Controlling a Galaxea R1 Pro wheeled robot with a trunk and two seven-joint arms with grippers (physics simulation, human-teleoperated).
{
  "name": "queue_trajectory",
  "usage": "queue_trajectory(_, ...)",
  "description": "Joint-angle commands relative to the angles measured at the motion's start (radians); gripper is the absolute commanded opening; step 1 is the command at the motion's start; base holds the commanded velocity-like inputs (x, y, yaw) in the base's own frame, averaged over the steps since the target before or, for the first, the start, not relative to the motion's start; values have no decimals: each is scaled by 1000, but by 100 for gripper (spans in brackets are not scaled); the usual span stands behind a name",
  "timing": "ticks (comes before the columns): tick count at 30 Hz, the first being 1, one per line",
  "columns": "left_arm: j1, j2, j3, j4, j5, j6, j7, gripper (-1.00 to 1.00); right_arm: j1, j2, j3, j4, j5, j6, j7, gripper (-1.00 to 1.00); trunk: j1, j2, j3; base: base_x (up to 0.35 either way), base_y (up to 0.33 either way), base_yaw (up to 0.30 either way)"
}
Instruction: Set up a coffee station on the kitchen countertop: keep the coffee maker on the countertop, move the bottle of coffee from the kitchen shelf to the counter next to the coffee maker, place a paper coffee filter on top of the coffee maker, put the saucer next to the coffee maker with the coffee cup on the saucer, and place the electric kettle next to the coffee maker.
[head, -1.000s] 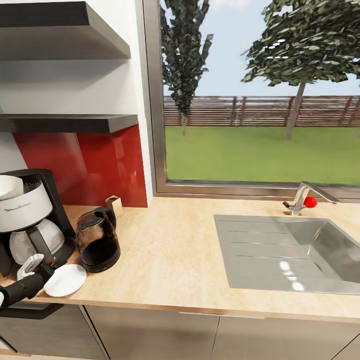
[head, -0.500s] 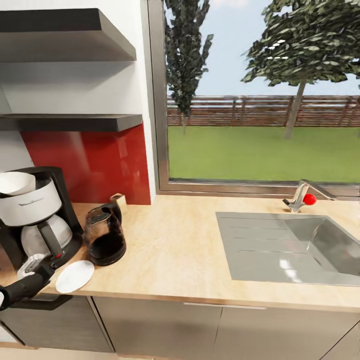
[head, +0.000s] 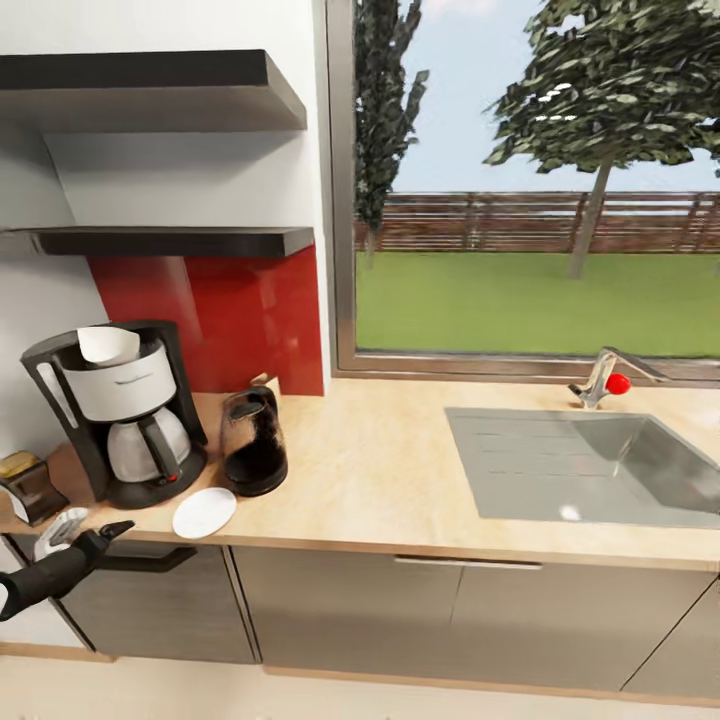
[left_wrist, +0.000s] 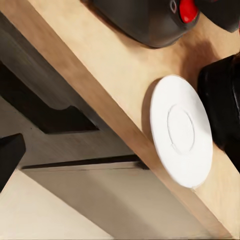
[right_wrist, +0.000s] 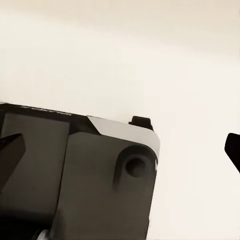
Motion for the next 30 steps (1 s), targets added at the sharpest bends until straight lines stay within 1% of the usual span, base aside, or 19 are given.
queue_trajectory(1, -1, 0, 3, 0, 0, 7, -3, 100, -1, 0, 4, 1, 7, -2, 0, 100, 0, -2, -2, -255, 231, 0)
queue_trajectory(9, -1, -1, 1, 1, -2, 6, -5, 100, -1, 0, 4, 1, 7, -2, 0, 100, 0, -2, -2, -225, 243, 0)
queue_trajectory(12, -1, -1, 1, 14, -3, 5, -10, 100, -1, 0, 4, 1, 7, -2, 0, 100, 0, -2, -2, -186, 235, 0)
queue_trajectory(16, 16, -2, -3, 106, -3, 4, -19, 100, -1, 0, 4, 1, 8, -2, 0, 100, 0, -2, -2, -101, 137, 0)
queue_trajectory(17, 51, -2, -9, 156, -3, -52, -21, 100, -1, 0, 6, 1, 8, -2, -1, 100, 0, -2, -2, -10, 14, 0)
queue_trajectory(19, 95, -1, -15, 164, -5, -115, -21, 100, -1, 0, 6, 1, 9, -2, -1, 100, 0, -2, -2, -5, 7, 0)
queue_trajectory(21, 144, -1, -28, 168, -18, -182, -21, 100, -1, 0, 6, 1, 9, -2, -2, 100, 0, -2, -2, -2, 3, 0)
queue_trajectory(23, 191, -1, -45, 171, -46, -257, -21, 100, -1, 0, 6, 1, 9, -2, -2, 100, 0, -2, -2, -1, 1, 0)
queue_trajectory(24, 203, -1, -50, 172, -57, -279, -21, 100, -1, 0, 6, 1, 9, -2, -2, 100, 0, -2, -2, 0, 0, 0)
queue_trajectory(25, 227, -1, -59, 177, -83, -325, -20, 100, -1, 0, 6, 1, 9, -2, -3, 100, 0, -2, -2, 0, 0, 0)
queue_trajectory(27, 266, -1, -70, 203, -147, -424, -20, 100, -1, -1, 5, 1, 9, -3, -3, 100, 0, -2, -2, 0, 0, 0)
queue_trajectory(28, 274, -2, -72, 213, -166, -449, -20, 100, -1, -1, 5, 1, 9, -3, -3, 100, 0, -2, -2, 0, 0, 0)
queue_trajectory(30, 292, -2, -76, 270, -247, -548, -20, 100, -1, -5, 5, 1, 9, -3, -5, 100, 0, -2, -2, 0, 0, 0)
